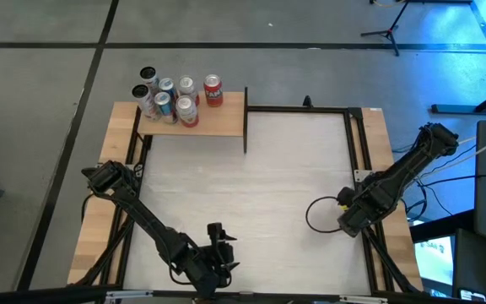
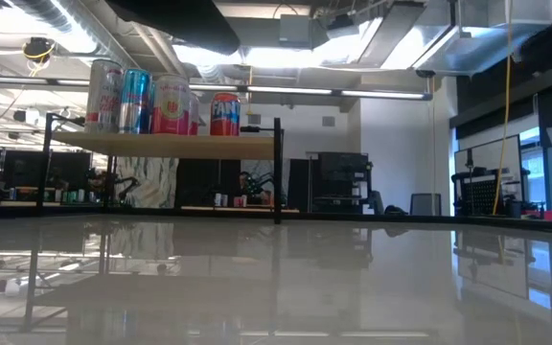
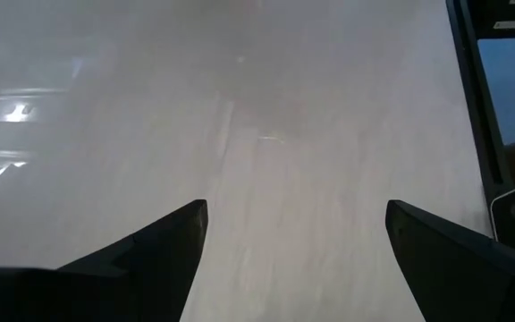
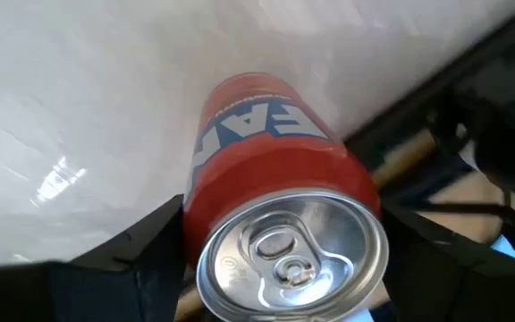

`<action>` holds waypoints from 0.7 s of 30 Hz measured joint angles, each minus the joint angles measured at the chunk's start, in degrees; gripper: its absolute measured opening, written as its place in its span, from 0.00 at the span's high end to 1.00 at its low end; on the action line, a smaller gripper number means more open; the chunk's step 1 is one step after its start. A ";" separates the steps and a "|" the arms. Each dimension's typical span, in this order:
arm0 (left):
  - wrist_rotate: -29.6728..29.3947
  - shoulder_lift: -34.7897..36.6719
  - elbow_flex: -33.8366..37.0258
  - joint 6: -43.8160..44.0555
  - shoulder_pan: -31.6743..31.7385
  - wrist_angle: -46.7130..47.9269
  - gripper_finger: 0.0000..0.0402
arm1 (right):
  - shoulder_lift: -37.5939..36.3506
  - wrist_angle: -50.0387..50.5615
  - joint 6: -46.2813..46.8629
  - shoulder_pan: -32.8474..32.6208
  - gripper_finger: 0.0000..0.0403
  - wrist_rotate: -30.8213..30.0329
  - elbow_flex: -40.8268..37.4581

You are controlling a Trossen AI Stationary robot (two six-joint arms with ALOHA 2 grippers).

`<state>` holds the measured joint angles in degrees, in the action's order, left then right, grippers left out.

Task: Place canned beverage on shelf
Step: Put the red soda can on the shelf aligned with the red soda can

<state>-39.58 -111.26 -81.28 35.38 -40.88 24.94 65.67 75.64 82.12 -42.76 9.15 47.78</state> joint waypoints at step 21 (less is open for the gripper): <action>4.06 -6.51 -0.07 0.10 0.92 -1.78 0.17 | 0.17 -23.55 -24.36 2.70 0.29 -22.18 5.17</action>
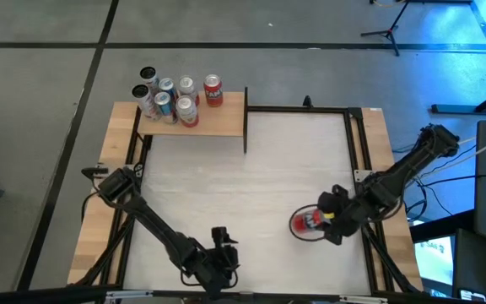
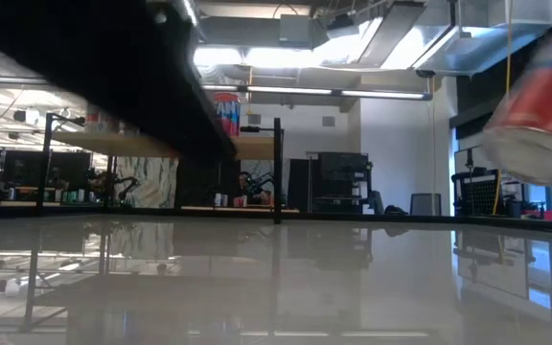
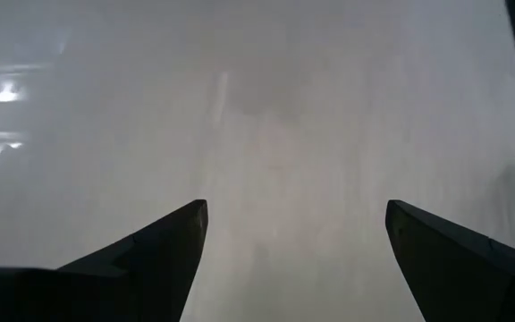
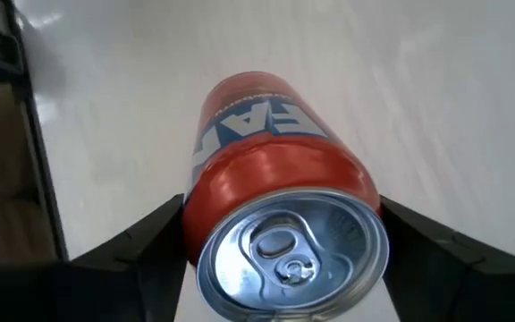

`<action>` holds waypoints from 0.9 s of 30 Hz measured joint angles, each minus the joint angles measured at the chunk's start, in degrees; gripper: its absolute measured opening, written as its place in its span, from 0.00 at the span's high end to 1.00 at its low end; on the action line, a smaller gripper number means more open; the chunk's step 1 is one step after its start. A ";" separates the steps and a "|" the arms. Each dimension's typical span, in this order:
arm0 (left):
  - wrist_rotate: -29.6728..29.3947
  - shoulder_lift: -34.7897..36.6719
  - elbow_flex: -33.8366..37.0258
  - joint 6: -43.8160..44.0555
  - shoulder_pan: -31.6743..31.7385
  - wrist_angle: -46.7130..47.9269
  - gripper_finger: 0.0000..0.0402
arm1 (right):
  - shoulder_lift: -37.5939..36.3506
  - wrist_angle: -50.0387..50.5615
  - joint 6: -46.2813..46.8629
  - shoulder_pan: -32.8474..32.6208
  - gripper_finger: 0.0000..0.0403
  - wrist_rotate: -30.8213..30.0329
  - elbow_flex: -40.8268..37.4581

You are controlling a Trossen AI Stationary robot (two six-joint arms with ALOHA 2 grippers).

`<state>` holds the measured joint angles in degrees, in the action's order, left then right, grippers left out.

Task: Place canned beverage on shelf
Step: Put the red soda can on the shelf aligned with the red soda can

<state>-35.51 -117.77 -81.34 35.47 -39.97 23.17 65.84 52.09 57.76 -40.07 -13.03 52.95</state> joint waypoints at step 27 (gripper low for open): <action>7.26 5.09 13.74 -4.20 2.45 -9.46 0.17 | 24.76 2.64 -55.12 35.03 0.29 8.53 24.77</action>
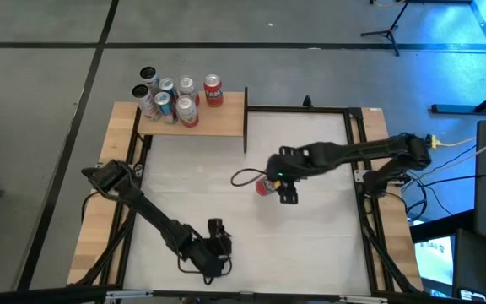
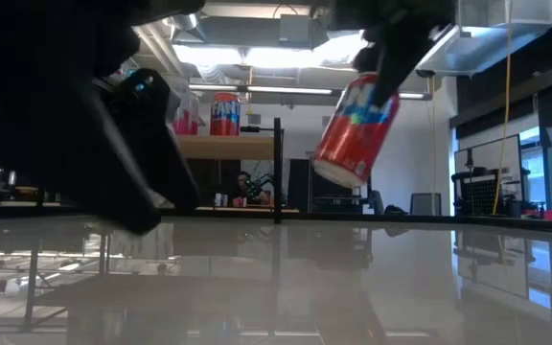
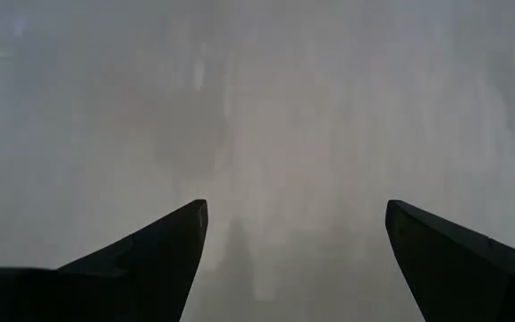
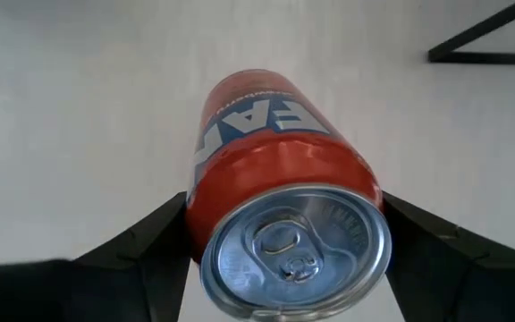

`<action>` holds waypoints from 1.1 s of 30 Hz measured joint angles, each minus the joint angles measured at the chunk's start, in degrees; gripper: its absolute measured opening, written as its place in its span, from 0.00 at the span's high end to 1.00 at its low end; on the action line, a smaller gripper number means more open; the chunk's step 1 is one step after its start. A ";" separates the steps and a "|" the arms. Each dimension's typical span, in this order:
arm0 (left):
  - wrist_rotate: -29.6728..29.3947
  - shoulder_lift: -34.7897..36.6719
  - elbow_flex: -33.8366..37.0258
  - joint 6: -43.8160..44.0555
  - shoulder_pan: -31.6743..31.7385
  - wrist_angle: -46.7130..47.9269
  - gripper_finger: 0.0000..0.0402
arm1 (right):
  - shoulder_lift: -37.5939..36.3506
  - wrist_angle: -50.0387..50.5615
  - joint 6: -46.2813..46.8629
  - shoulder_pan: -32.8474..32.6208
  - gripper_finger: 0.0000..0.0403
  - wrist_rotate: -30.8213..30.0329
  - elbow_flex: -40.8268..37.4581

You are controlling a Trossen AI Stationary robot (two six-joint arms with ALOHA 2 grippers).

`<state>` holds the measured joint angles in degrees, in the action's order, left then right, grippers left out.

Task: Place canned beverage on shelf
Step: Put the red soda can on the shelf aligned with the red soda can

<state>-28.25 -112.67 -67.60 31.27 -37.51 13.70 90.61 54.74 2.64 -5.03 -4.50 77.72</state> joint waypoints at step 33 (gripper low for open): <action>0.21 8.78 12.60 -10.78 9.09 -13.70 0.17 | 18.27 12.84 -8.03 3.08 0.04 -0.39 18.18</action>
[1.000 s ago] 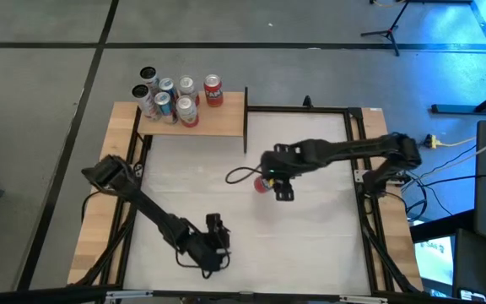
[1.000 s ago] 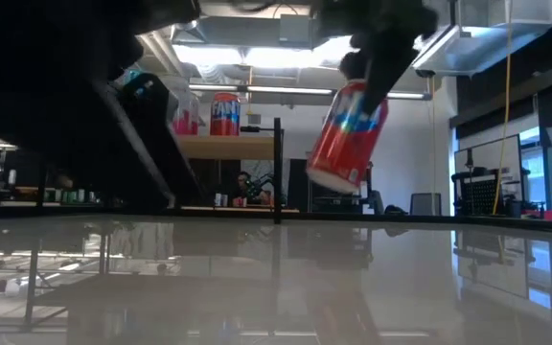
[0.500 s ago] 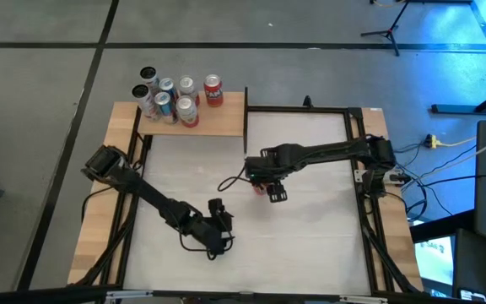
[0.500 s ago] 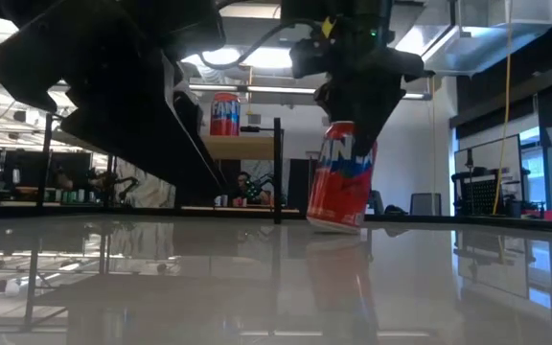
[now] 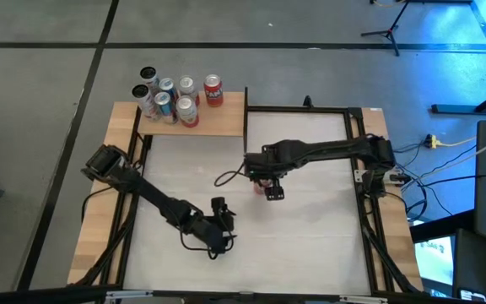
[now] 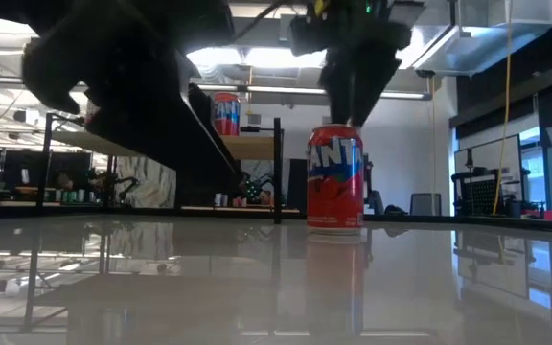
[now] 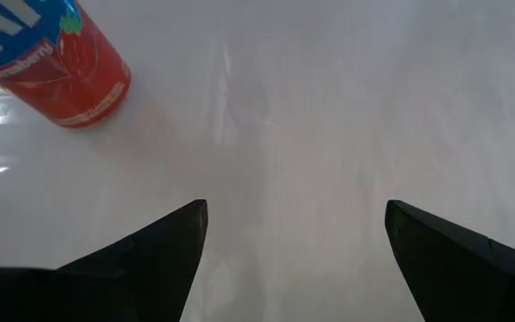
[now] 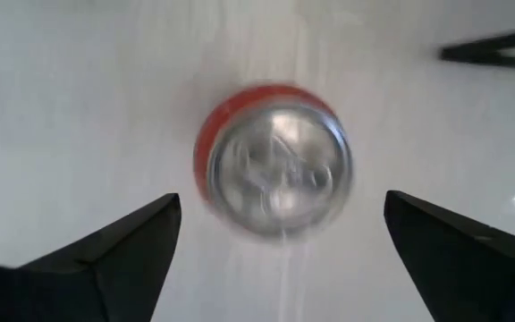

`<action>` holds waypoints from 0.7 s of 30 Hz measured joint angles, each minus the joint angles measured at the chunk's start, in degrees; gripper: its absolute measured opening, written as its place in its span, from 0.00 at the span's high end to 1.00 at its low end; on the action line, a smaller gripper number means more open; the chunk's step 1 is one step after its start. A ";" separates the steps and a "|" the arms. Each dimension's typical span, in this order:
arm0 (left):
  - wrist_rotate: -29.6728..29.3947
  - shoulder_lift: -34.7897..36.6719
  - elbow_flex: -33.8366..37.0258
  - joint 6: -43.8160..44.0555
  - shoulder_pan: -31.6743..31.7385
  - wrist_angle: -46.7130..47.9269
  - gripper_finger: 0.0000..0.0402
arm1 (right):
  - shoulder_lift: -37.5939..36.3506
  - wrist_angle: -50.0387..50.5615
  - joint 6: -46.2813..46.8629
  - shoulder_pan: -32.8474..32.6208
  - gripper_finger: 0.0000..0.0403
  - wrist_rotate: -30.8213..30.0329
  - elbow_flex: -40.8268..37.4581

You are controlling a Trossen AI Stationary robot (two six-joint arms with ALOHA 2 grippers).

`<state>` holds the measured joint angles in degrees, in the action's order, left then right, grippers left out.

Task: Place canned beverage on shelf
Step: Put the red soda can on the shelf aligned with the red soda can

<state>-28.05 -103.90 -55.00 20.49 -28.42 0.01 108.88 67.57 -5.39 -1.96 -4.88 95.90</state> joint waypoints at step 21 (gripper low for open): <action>5.20 0.13 -9.70 -4.41 6.71 6.54 0.17 | -33.78 -16.89 18.21 -17.97 0.06 -12.46 -30.49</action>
<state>-22.85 -103.77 -64.70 16.07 -21.71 6.55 75.10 50.68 12.82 -19.93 -17.34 65.41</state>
